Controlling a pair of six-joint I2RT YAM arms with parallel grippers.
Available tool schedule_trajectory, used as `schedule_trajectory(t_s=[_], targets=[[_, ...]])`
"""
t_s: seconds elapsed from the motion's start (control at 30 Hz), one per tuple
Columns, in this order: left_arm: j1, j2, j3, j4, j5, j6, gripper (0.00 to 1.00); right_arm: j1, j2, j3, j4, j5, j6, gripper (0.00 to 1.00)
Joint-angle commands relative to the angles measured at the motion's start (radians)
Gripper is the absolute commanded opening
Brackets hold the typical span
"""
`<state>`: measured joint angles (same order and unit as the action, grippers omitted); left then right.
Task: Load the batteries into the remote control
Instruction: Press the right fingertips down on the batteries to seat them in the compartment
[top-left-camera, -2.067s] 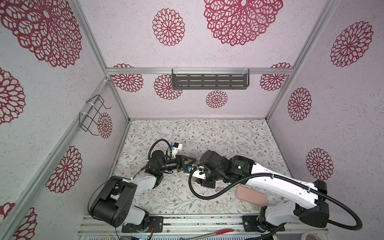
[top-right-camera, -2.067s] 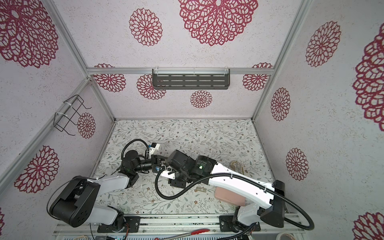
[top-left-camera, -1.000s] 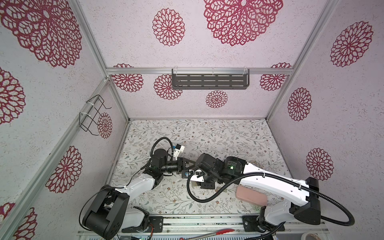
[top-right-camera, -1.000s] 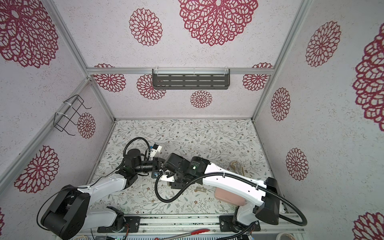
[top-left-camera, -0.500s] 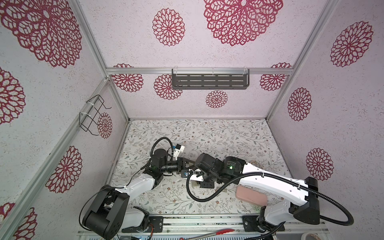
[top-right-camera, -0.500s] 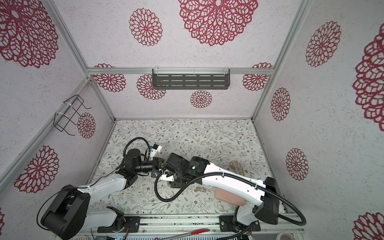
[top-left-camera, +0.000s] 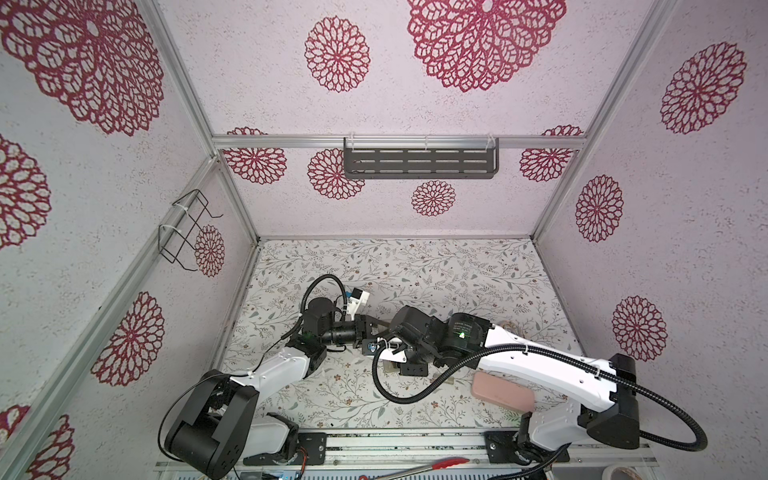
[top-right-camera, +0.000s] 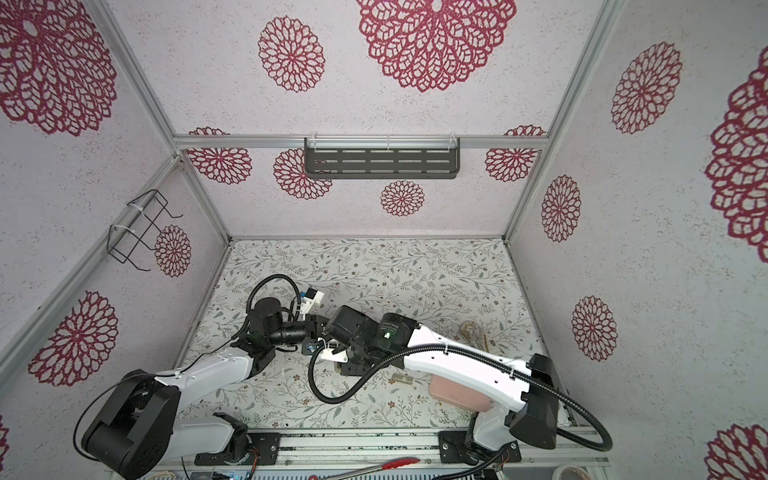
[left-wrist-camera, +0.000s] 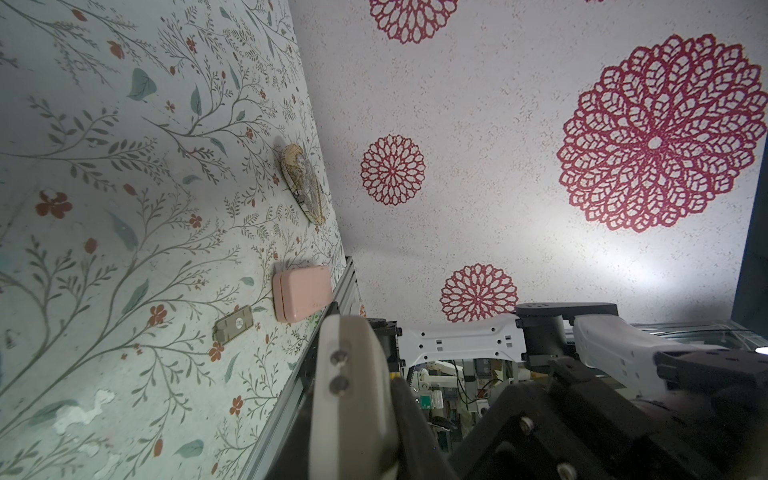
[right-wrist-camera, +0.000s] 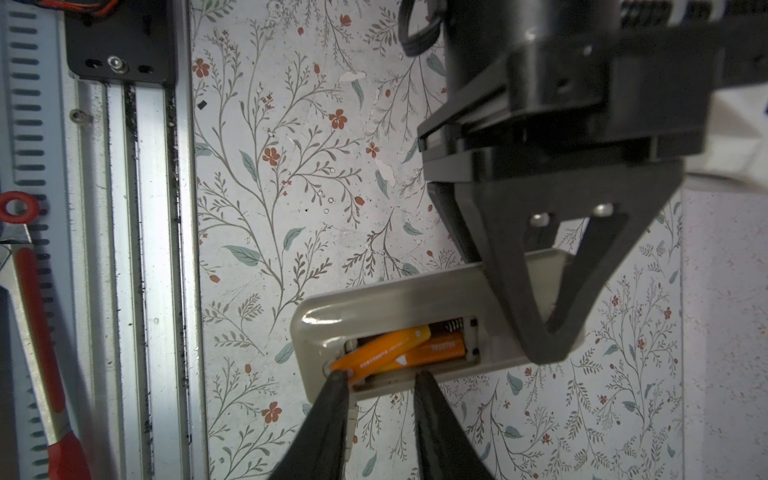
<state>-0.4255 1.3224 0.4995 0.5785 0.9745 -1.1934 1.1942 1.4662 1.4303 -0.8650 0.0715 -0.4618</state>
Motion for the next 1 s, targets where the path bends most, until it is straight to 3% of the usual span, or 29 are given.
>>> schedule_trajectory(t_s=[0.0, 0.47, 0.97], targets=[[-0.006, -0.005, 0.008, 0.030, 0.001, 0.000, 0.00, 0.004, -0.028, 0.008, -0.008, -0.028, -0.006, 0.34], [-0.008, -0.002, 0.010, 0.029, 0.000, 0.003, 0.00, 0.004, -0.029, -0.033, 0.012, 0.014, -0.016, 0.35], [-0.017, -0.006, 0.005, 0.038, -0.001, 0.002, 0.00, 0.004, -0.004, -0.019, 0.020, 0.027, -0.015, 0.26]])
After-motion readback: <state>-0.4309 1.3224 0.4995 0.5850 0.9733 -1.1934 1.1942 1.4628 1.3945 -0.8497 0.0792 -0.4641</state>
